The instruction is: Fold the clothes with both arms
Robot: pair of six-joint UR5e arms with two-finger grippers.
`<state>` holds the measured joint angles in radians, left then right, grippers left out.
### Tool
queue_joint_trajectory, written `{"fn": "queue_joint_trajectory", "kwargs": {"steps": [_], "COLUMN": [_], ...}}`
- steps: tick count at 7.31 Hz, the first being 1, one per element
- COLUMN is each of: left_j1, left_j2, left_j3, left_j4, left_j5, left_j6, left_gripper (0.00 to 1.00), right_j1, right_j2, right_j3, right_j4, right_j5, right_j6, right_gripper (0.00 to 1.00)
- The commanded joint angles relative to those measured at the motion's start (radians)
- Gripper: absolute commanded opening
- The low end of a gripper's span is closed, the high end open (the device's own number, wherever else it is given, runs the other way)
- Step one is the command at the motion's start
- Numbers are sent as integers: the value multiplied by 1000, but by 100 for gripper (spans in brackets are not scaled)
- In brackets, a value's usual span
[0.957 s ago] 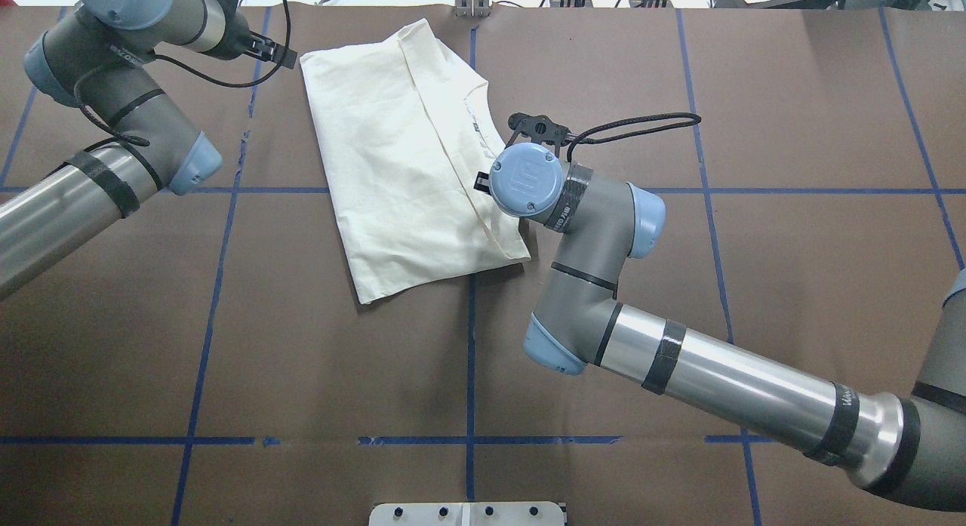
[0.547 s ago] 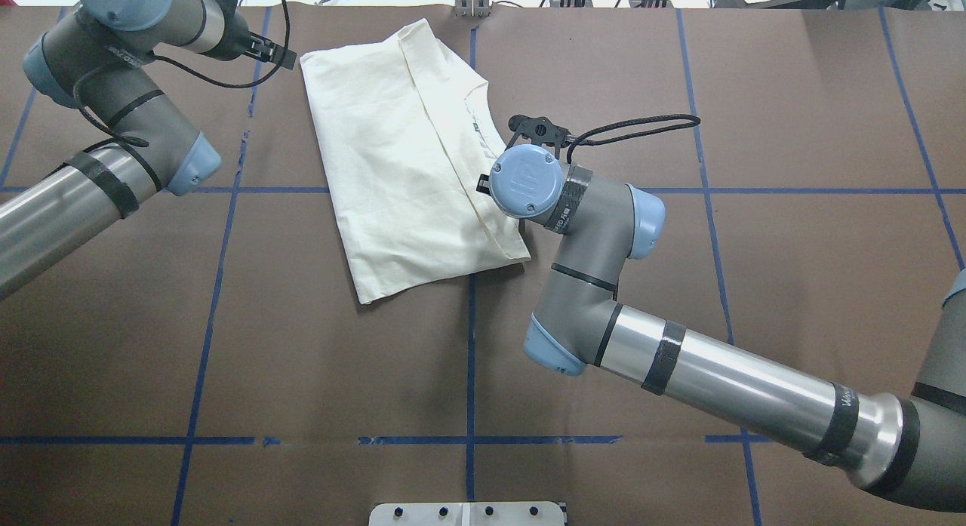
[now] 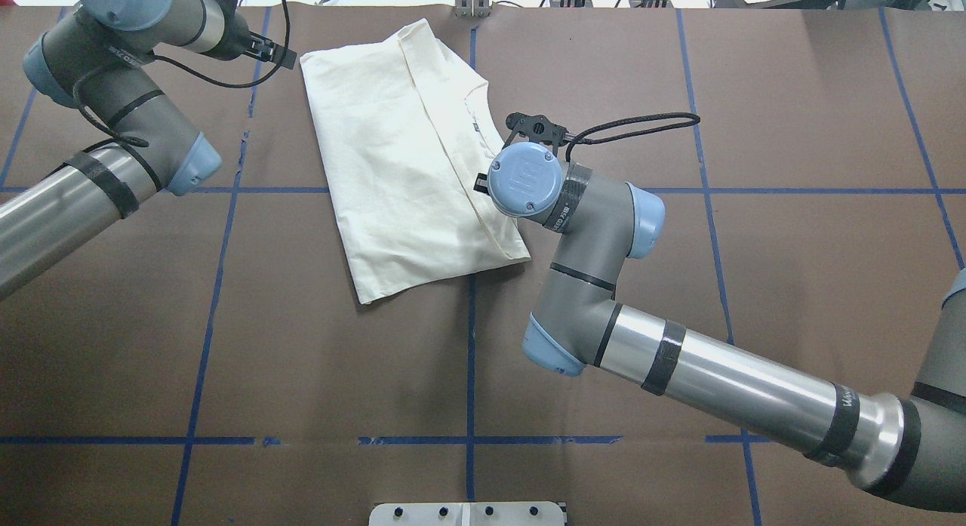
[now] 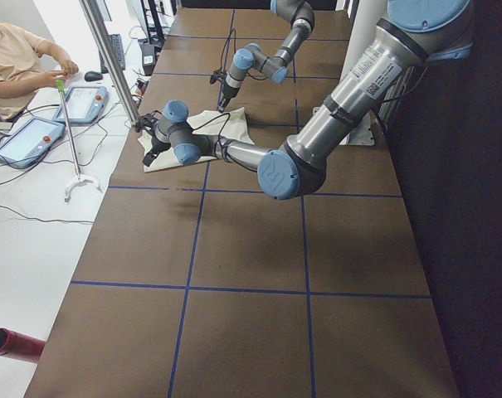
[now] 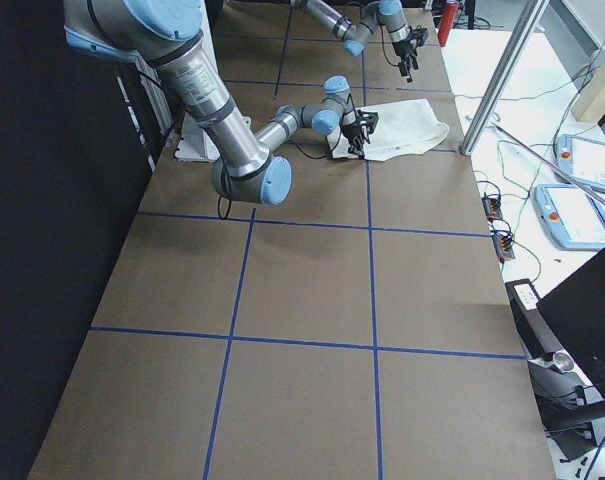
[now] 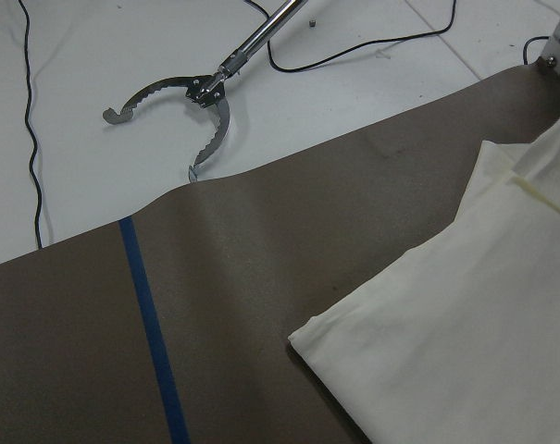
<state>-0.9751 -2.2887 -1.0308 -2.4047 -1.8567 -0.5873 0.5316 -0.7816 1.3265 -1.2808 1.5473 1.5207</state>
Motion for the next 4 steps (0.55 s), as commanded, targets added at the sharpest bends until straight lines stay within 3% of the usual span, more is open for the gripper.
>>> {"fn": "queue_joint_trajectory", "kwargs": {"steps": [1,4], "left_j1": [1,9], "left_j2": [0,0], "left_j3": [0,0], "left_j4": [-4,-8], "left_j5": [1,1], "left_j6": [0,-2], "left_gripper": [100,100], "right_j1": [-37,-149], "right_j2": [-103,-267], "right_j3": [141,357], "right_j4": [-8,-12], "right_j5": [-7,-88], "right_j6": [10,49], "right_gripper": [0,0]}}
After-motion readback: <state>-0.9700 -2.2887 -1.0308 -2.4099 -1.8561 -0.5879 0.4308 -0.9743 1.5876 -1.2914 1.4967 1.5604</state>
